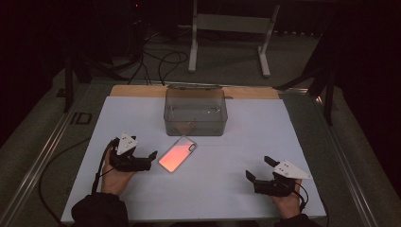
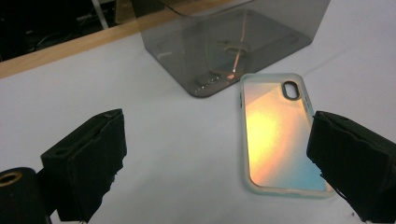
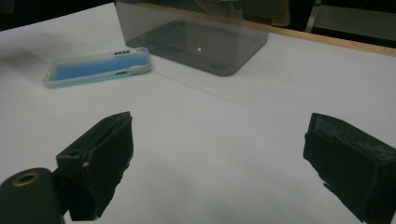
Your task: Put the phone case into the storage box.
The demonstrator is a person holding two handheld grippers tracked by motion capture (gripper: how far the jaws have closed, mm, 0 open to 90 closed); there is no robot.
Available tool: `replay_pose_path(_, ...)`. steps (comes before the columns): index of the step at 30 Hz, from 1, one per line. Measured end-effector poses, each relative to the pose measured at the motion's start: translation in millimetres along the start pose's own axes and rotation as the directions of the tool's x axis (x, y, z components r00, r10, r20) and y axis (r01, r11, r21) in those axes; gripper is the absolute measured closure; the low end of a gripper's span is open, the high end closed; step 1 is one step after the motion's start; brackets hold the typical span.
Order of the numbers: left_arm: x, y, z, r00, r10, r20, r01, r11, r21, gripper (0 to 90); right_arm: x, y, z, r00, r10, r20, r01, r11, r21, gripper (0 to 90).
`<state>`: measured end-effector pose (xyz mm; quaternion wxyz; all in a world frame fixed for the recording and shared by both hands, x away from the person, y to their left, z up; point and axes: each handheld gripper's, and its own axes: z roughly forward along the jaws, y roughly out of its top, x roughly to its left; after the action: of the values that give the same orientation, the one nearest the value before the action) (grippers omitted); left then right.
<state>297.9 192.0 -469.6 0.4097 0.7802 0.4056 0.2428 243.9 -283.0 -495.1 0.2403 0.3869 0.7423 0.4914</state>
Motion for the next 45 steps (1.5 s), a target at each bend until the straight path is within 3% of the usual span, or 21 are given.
replay_pose_path(16,-2.1,-2.9,19.1,0.9997,-0.009,0.023,0.007,0.9982,0.060,12.9,0.1,0.0,0.1,1.0000,0.000,-0.001,0.000,1.000,0.001,8.4)
replay_pose_path(27,-9.2,-3.8,34.0,0.9996,0.009,0.026,-0.012,0.9933,0.115,20.3,0.3,0.0,0.1,1.0000,0.001,0.000,-0.001,1.000,0.002,8.4)
replay_pose_path(45,-11.6,-7.9,52.3,0.9966,-0.011,0.082,-0.004,0.9854,0.170,40.9,0.4,-0.1,0.6,1.0000,-0.002,-0.002,0.002,1.000,0.005,8.3)
